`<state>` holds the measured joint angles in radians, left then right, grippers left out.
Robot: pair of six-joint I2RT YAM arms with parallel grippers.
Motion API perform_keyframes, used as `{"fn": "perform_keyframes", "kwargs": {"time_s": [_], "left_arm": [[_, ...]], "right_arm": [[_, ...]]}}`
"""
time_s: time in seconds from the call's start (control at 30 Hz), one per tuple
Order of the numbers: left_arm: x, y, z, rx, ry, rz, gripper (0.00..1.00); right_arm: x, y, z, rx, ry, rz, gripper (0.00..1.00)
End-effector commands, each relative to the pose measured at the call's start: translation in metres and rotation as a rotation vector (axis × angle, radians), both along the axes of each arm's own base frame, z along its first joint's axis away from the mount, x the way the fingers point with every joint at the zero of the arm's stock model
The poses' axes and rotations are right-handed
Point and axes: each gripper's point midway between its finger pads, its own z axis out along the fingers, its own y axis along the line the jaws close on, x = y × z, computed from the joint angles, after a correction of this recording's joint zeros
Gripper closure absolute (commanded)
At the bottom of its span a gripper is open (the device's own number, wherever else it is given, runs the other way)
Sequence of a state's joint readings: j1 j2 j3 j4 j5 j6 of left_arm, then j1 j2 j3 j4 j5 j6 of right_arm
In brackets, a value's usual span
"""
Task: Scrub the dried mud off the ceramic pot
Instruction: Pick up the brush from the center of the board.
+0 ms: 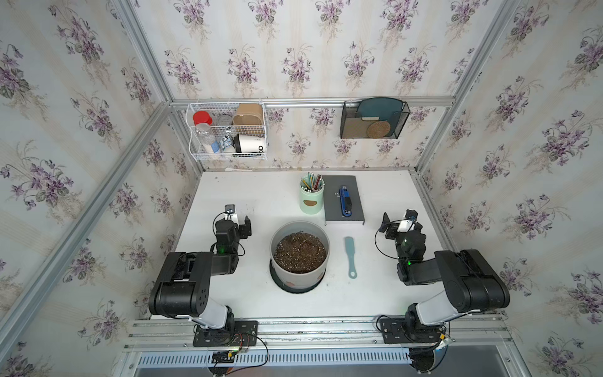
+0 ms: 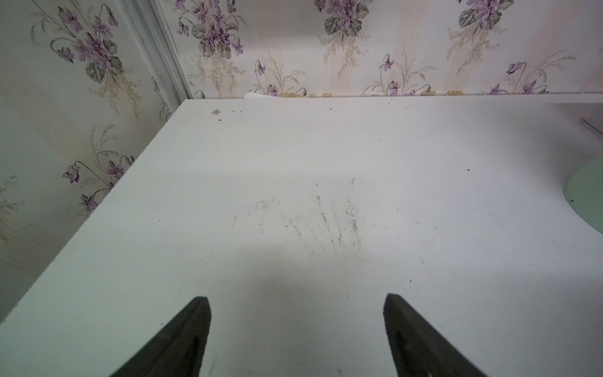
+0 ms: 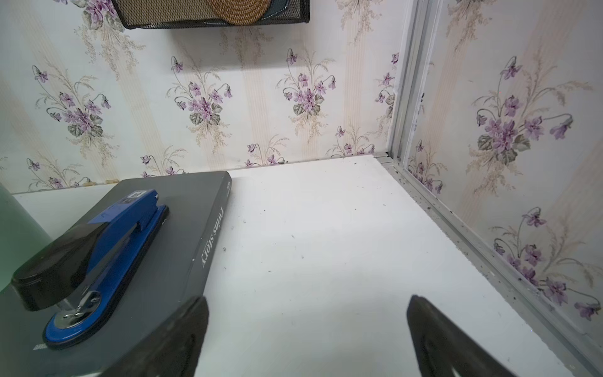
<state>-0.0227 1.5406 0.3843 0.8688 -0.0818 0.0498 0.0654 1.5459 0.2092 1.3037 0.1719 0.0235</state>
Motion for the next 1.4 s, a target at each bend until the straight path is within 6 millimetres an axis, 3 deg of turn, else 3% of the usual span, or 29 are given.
{"fn": "perform_keyframes", "kwargs": {"time_s": [0.0, 0.47, 0.57, 0.63, 0.67, 0.73, 0.8, 0.87, 0.93, 1.03, 1.17, 1.27, 1.37], "left_arm": [[0.002, 0.0, 0.006, -0.012, 0.008, 0.0, 0.13], [0.002, 0.0, 0.007, -0.016, 0.01, 0.005, 0.13], [0.011, 0.017, 0.048, -0.009, -0.002, 0.109, 0.15], [0.005, 0.039, 0.07, -0.007, 0.036, 0.251, 0.15], [0.005, 0.047, 0.087, -0.038, 0.02, 0.312, 0.15], [-0.002, 0.051, 0.119, -0.127, 0.01, 0.385, 0.18], [-0.009, 0.037, 0.135, -0.229, 0.063, 0.343, 0.18], [-0.017, 0.014, 0.145, -0.325, 0.109, 0.283, 0.24], [-0.029, -0.013, 0.156, -0.389, 0.146, 0.201, 0.3], [-0.058, -0.063, 0.165, -0.395, 0.205, 0.054, 0.35], [-0.102, -0.117, 0.158, -0.445, 0.288, -0.109, 0.39], [-0.127, -0.128, 0.149, -0.476, 0.364, -0.131, 0.38], [-0.141, -0.142, 0.148, -0.495, 0.411, -0.191, 0.38]], "right_arm": [[0.0, 0.0, 0.002, -0.002, -0.008, 0.0, 0.0], [0.0, -0.004, 0.004, 0.009, -0.016, -0.025, 0.0], [0.005, -0.023, 0.033, 0.03, -0.009, -0.158, 0.0], [0.012, -0.039, 0.059, 0.142, 0.056, -0.291, 0.0], [0.013, -0.041, 0.074, 0.217, 0.087, -0.325, 0.0], [0.01, -0.04, 0.082, 0.338, 0.126, -0.355, 0.0], [0.002, -0.047, 0.057, 0.455, 0.184, -0.406, 0.0], [0.005, -0.03, 0.028, 0.486, 0.391, -0.347, 0.1], [-0.002, -0.011, 0.023, 0.462, 0.506, -0.352, 0.12], [-0.024, 0.019, 0.028, 0.42, 0.57, -0.324, 0.07], [-0.051, 0.066, 0.03, 0.376, 0.63, -0.218, 0.26], [-0.074, 0.103, 0.016, 0.357, 0.712, -0.113, 0.38], [-0.099, 0.128, -0.003, 0.317, 0.78, -0.049, 0.41]]}}
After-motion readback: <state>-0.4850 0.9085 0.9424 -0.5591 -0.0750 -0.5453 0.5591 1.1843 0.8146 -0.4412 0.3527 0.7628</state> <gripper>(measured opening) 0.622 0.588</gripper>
